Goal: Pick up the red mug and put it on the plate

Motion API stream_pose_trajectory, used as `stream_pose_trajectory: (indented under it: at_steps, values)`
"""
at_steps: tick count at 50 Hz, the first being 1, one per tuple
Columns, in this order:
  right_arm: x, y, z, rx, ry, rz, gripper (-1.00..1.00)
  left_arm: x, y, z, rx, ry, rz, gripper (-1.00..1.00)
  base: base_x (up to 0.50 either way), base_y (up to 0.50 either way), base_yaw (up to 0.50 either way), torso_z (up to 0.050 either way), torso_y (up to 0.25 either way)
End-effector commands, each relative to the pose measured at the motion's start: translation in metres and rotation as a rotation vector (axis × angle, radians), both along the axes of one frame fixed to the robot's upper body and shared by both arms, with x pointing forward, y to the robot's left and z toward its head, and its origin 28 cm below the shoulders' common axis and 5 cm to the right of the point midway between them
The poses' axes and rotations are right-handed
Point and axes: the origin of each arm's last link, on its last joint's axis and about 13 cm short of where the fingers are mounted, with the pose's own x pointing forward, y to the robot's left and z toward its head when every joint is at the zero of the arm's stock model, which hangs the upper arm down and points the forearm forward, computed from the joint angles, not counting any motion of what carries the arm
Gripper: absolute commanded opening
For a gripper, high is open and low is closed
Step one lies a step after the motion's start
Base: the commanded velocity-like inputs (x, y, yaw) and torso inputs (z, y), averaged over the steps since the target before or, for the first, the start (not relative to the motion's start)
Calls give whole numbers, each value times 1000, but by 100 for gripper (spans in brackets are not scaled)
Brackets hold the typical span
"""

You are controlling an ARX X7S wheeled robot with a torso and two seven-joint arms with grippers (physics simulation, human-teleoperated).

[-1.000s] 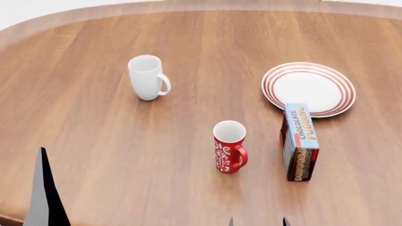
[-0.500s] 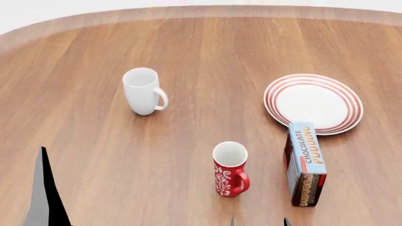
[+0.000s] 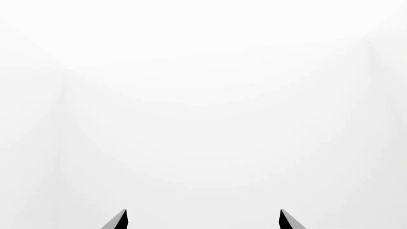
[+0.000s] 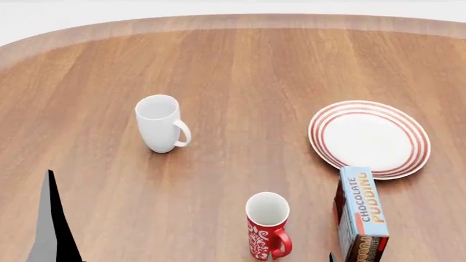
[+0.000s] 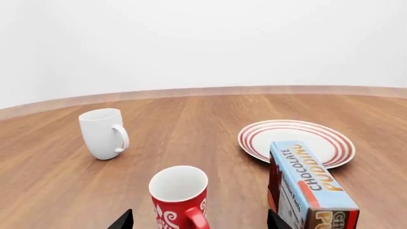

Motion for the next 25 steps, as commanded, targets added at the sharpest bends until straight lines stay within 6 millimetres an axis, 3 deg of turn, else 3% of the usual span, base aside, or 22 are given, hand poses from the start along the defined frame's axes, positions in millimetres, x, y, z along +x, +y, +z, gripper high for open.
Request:
stream_pose_trajectory:
  at_steps: [1,25]
  values:
    - [-1,0,1,0,0,-1,100,0,0,0,1,1,0,100,215,0,0,0,0]
    - [1,-1,-1,2,-2,-1,100,1,0,0,2,2,-1,100,212,0,0,0,0]
